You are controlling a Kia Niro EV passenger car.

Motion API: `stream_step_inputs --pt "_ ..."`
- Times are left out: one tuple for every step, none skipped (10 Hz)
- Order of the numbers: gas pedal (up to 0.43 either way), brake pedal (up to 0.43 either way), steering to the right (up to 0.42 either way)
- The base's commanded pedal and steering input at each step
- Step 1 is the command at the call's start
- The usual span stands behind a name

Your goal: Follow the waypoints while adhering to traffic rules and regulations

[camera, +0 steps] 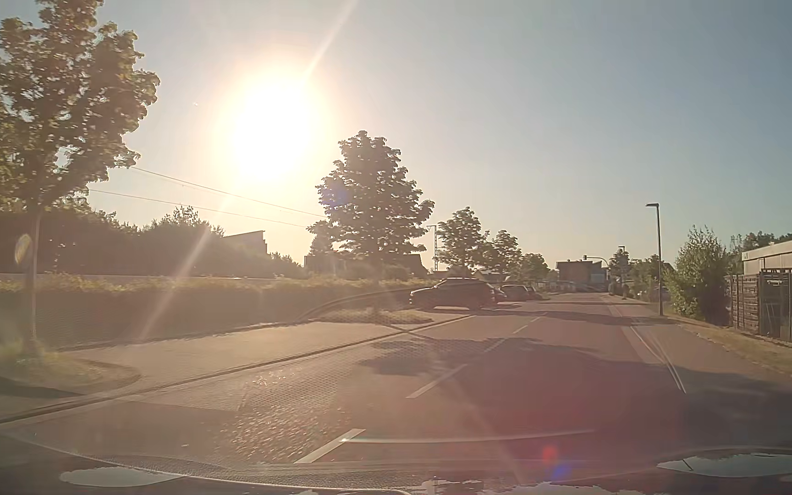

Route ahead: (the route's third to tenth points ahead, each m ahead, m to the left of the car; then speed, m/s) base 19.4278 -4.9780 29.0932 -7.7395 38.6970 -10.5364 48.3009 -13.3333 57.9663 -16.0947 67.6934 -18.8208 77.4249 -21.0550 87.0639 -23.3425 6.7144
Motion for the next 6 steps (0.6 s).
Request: stream_step_inputs --pt "0.138 0.000 0.203" --pt "0.138 0.000 0.193" --pt "0.138 0.000 0.179" --pt "0.138 0.000 0.168" --pt "0.138 0.000 0.158" --pt "0.138 0.000 0.145"
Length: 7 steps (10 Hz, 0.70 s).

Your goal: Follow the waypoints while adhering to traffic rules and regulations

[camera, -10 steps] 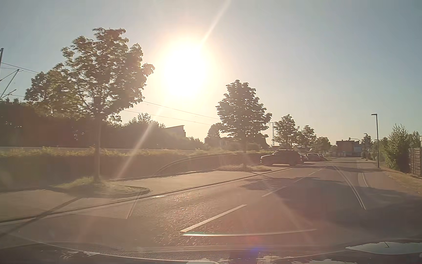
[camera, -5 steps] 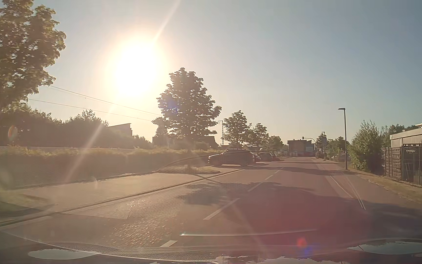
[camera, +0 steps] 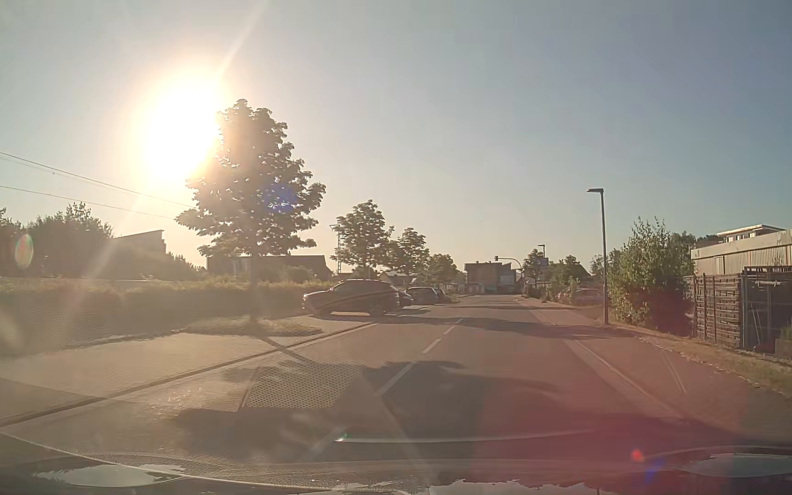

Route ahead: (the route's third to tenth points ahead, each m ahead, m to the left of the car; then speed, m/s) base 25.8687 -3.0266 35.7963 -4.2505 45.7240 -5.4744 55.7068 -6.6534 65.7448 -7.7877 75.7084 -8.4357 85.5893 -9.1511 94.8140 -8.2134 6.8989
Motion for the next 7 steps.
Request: stream_step_inputs --pt "0.138 0.000 0.130" --pt "0.138 0.000 0.116" --pt "0.138 0.000 0.103" --pt "0.138 0.000 0.089" --pt "0.138 0.000 0.077" --pt "0.138 0.000 0.069" --pt "0.138 0.000 0.059"
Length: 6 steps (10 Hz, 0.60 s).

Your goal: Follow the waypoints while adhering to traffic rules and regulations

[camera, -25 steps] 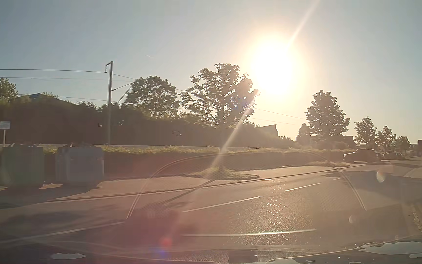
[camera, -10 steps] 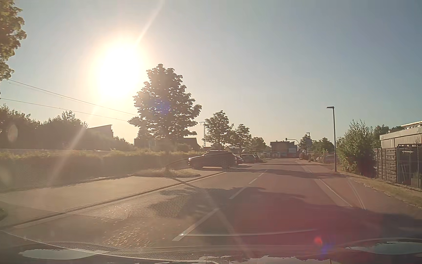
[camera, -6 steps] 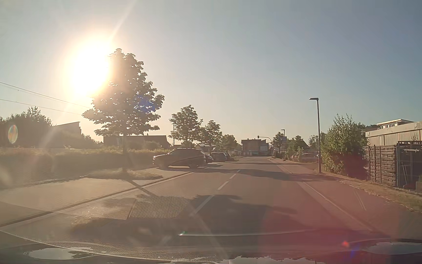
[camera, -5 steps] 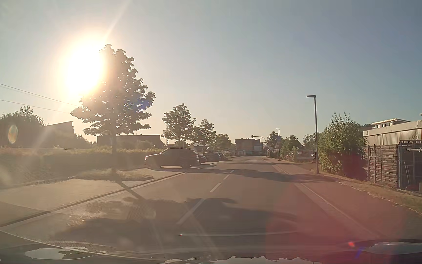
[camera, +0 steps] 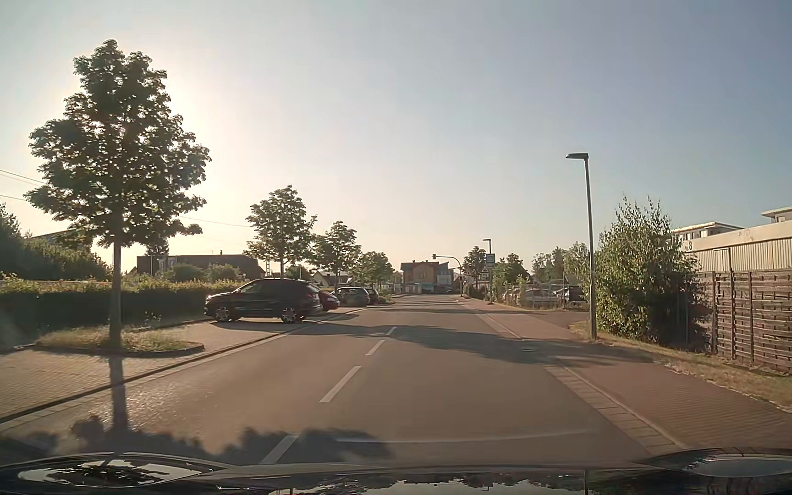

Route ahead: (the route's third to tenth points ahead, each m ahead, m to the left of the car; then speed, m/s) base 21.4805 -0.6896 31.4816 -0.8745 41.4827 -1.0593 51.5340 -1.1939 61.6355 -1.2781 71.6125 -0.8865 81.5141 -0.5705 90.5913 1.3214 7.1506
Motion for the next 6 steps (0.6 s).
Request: stream_step_inputs --pt "0.138 0.000 0.048" --pt "0.138 0.000 0.042" --pt "0.150 0.000 0.036" --pt "0.150 0.000 0.034" --pt "0.150 0.000 0.030" --pt "0.150 0.000 0.024"
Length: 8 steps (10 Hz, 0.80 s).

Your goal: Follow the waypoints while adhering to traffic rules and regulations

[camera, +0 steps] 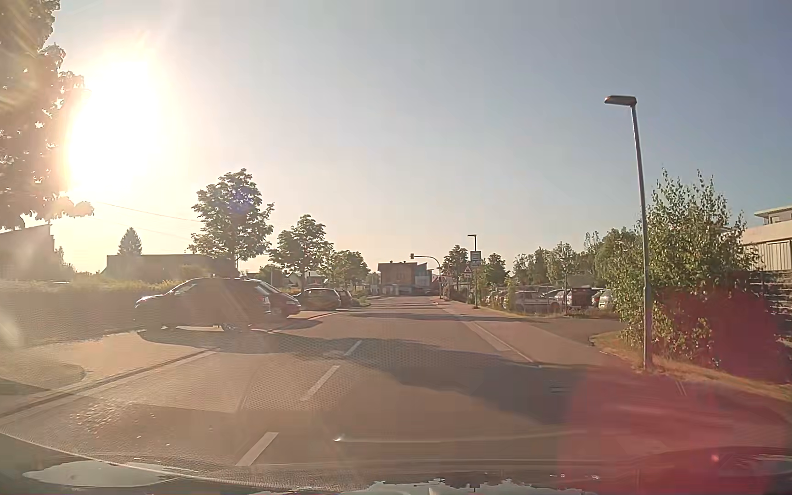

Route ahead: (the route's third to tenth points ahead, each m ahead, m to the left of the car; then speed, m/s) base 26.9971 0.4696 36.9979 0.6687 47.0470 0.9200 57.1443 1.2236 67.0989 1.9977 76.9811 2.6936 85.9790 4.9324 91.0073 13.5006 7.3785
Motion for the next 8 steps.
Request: stream_step_inputs --pt "0.157 0.000 0.014" --pt "0.157 0.000 0.008" --pt "0.157 0.000 0.007" --pt "0.157 0.000 0.007" --pt "0.157 0.000 0.007" --pt "0.157 0.000 0.005" --pt "0.157 0.000 0.001" --pt "0.157 0.000 -0.002"
